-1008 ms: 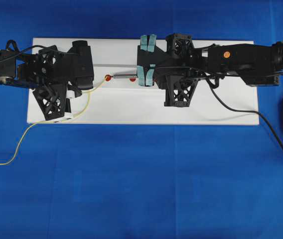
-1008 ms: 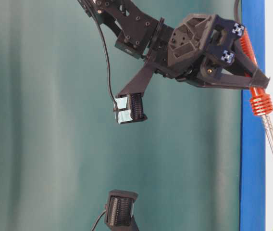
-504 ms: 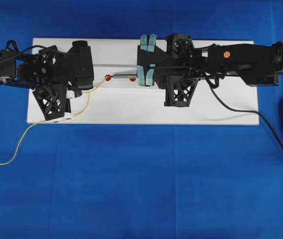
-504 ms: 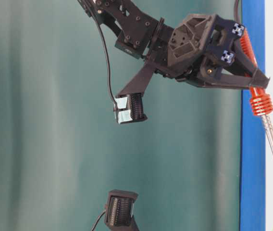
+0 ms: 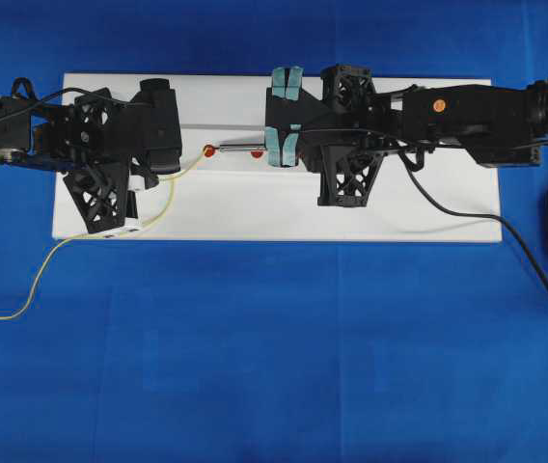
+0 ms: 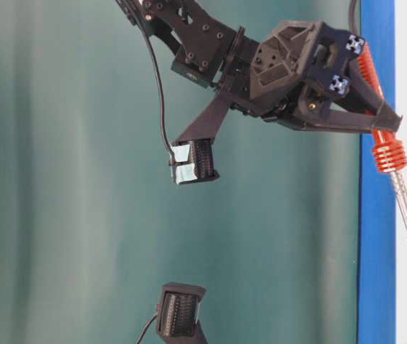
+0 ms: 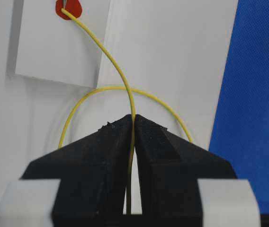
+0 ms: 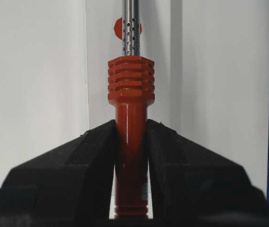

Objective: Touch the tip of the soldering iron to the tip of the solder at the mark.

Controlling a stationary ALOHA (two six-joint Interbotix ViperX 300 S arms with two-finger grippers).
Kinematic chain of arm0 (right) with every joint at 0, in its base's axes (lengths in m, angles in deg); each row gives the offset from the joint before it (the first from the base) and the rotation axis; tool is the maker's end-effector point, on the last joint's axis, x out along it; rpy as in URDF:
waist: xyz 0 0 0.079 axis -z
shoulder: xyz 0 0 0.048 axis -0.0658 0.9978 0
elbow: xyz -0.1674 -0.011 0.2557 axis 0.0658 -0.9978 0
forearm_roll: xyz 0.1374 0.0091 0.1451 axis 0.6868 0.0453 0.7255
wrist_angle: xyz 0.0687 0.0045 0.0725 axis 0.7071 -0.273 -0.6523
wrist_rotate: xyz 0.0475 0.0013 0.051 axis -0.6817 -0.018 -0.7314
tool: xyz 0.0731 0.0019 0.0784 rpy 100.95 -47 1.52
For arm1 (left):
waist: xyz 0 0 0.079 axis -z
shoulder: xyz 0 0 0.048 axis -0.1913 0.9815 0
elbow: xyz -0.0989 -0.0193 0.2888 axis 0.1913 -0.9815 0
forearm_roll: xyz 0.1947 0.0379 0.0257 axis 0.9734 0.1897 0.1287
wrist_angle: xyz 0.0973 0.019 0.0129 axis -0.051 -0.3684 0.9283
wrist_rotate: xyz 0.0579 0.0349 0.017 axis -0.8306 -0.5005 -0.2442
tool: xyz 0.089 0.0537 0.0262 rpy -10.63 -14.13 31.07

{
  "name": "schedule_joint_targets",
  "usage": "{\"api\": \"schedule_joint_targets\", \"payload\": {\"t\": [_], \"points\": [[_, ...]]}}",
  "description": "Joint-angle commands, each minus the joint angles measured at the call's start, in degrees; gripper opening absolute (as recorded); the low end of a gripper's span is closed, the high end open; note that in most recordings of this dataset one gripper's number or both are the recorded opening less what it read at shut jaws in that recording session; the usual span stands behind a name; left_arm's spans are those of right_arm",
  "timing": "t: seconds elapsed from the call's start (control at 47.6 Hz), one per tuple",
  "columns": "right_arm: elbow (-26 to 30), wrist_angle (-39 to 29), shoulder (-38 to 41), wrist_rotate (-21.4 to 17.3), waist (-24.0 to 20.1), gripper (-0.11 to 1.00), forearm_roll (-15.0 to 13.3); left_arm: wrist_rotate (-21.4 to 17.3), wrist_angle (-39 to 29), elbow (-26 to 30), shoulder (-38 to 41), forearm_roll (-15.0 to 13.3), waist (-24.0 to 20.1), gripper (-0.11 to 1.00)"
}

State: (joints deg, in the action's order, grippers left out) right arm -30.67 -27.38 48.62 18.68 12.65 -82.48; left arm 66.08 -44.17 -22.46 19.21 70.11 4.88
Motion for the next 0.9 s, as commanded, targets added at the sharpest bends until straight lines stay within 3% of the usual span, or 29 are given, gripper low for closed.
{"api": "schedule_joint_targets", "payload": {"t": [0.0,0.462,0.882], "points": [[1.41,0.53,-0.7,0.0,0.09,0.06,-0.18,0.09,0.18,1.14,-0.62,-0.09,0.09,0.02],[1.41,0.53,-0.79,-0.09,0.09,0.06,-0.18,-0.18,0.18,0.88,-3.34,-0.09,0.09,0.02],[1.41,0.53,-0.79,0.0,0.09,0.06,-0.18,0.26,-0.53,-5.01,-19.16,0.0,0.18,0.02]]}}
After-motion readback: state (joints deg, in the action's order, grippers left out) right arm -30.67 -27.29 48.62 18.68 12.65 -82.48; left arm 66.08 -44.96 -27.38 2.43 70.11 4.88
